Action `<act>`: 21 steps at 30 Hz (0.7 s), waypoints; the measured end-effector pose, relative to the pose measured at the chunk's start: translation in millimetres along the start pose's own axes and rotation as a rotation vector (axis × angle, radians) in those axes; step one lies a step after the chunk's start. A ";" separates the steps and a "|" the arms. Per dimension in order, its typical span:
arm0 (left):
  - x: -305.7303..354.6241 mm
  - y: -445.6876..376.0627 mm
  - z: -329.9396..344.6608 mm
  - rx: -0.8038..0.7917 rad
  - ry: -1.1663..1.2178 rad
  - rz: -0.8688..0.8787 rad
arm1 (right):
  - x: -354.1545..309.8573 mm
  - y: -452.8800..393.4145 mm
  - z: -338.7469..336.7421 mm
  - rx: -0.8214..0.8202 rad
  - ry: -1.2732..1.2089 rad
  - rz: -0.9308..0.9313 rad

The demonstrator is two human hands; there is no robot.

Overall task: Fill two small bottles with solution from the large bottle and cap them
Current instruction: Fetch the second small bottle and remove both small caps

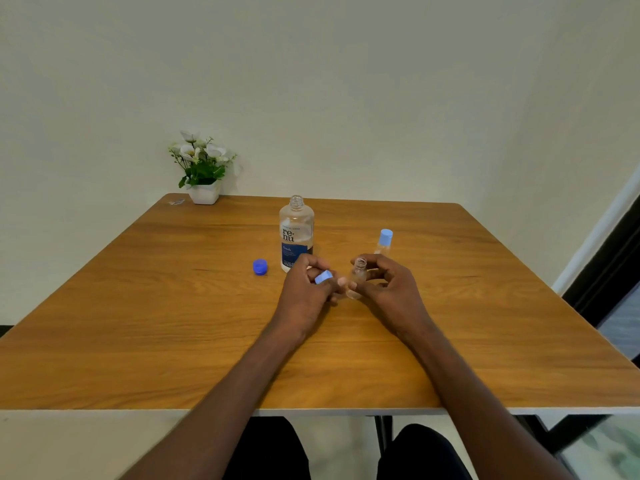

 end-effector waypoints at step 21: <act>-4.5 -1.4 -103.9 0.517 -0.569 0.119 | -16.3 -28.3 58.1 0.151 0.219 0.056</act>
Point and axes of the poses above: each hand's wrist, its own y-axis away from the middle knuckle, its own z-axis out of the palm, x = y × z, the point moved 1 cm from there along -y, towards the middle knuckle, and after that the axes turned 2 degrees about z, right-handed, at the moved point
